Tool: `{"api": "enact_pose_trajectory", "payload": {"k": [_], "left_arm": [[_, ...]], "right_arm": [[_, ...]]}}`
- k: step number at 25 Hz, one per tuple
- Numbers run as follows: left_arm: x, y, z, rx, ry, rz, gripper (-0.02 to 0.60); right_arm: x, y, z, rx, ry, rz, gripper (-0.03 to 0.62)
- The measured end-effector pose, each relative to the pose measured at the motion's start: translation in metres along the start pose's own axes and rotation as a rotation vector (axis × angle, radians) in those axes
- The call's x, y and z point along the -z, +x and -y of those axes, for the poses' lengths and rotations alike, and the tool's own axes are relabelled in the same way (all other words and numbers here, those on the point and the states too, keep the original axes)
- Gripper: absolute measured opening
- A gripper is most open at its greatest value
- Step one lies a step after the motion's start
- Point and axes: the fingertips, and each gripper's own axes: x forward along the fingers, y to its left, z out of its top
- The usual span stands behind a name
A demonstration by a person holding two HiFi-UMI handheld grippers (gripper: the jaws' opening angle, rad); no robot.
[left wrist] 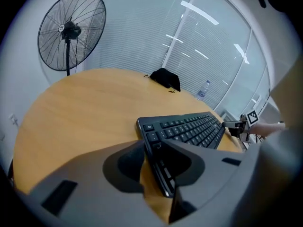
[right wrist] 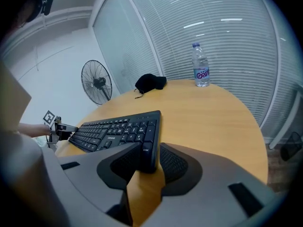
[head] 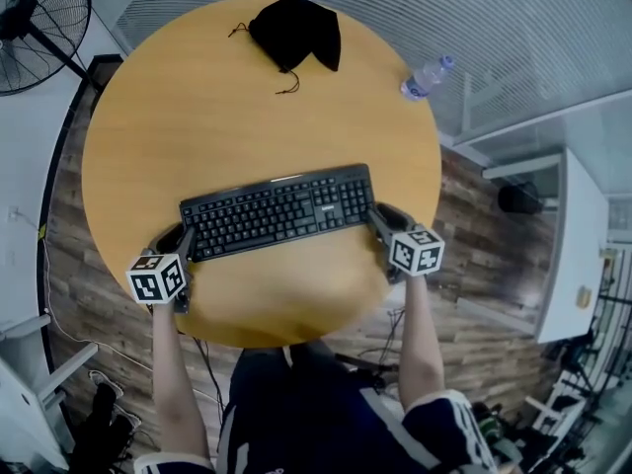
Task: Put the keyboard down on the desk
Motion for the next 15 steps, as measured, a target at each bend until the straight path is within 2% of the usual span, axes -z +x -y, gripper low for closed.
{"api": "enact_pose_trajectory", "payload": {"k": [2,5,8,11,12,15], "left_arm": [[-0.004,-0.004,-0.001,-0.015,0.037,0.009,0.107],[-0.01,-0.012,-0.009,-0.047,0.037,0.047,0.115],[-0.015,-0.019,-0.016,-0.07,0.038,0.071,0.129],[-0.015,-0.02,-0.01,-0.054,0.055,0.07,0.13],[-0.015,-0.02,-0.007,-0.052,0.068,0.068,0.13],[-0.02,-0.025,0.001,-0.044,0.097,0.074,0.121]], "right_arm": [[-0.007,-0.004,0.003,0.01,-0.009,0.02,0.135],[-0.017,-0.014,0.008,0.029,-0.017,0.044,0.164],[-0.023,-0.018,0.008,0.038,-0.05,0.053,0.166],[-0.024,-0.019,0.0,0.017,-0.091,0.051,0.164],[-0.026,-0.02,-0.004,0.01,-0.096,0.052,0.155],[-0.032,-0.021,-0.012,0.011,-0.111,0.062,0.052]]}}
